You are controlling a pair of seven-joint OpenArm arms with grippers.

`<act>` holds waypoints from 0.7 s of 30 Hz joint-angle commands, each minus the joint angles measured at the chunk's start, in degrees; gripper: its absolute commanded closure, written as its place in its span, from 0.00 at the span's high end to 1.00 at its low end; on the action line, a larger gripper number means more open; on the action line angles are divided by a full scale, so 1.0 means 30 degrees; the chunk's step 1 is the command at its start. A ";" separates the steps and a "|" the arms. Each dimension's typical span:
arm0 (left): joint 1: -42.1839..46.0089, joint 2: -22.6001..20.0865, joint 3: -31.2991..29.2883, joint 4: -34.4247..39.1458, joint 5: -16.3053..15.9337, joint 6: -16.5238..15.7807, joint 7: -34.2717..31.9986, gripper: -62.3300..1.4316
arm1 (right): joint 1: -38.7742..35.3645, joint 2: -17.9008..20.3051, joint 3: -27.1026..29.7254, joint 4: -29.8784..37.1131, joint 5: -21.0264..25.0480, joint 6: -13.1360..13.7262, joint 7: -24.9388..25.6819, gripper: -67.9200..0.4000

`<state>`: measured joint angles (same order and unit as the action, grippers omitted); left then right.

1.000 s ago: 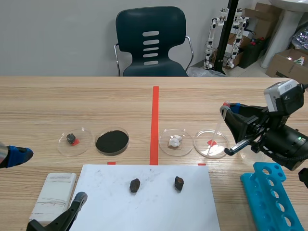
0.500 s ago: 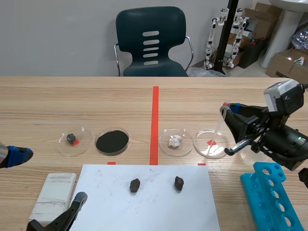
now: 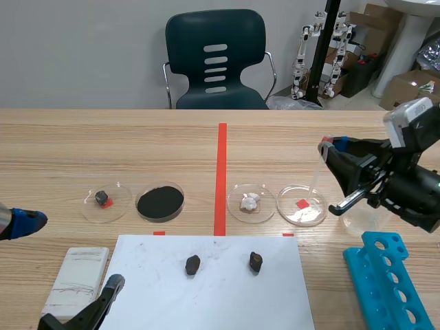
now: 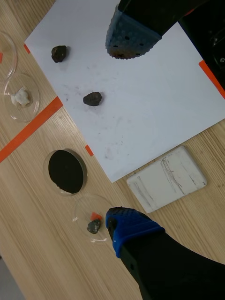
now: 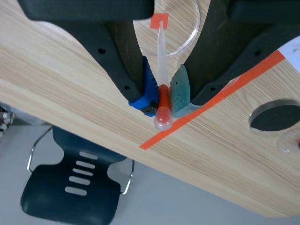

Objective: Draw acid from the petri dish

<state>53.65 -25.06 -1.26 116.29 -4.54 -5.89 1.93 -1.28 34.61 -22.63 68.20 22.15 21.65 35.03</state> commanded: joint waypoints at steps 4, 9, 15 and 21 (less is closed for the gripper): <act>0.0087 0.0131 -0.0015 0.0109 -0.0102 0.0044 -0.0255 1.00 | -0.1137 0.1115 0.0699 0.2178 0.0306 -0.0066 0.0291 0.12; 0.0087 0.0131 -0.0015 0.0109 -0.0102 0.0044 -0.0255 1.00 | -0.3213 0.1486 0.2732 0.4495 0.0357 -0.0066 0.0291 0.12; 0.0087 0.0131 -0.0015 0.0109 -0.0102 0.0044 -0.0255 1.00 | -0.6615 0.1479 0.5792 0.7694 0.0350 -0.0044 0.0277 0.12; 0.0087 0.0131 -0.0015 0.0109 -0.0102 0.0044 -0.0255 1.00 | -1.0207 0.1464 0.8480 1.0863 0.0007 0.0685 0.0219 0.12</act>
<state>53.65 -25.04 -1.26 116.29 -4.54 -5.89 1.93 -31.83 38.46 2.35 99.96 21.89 23.38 34.79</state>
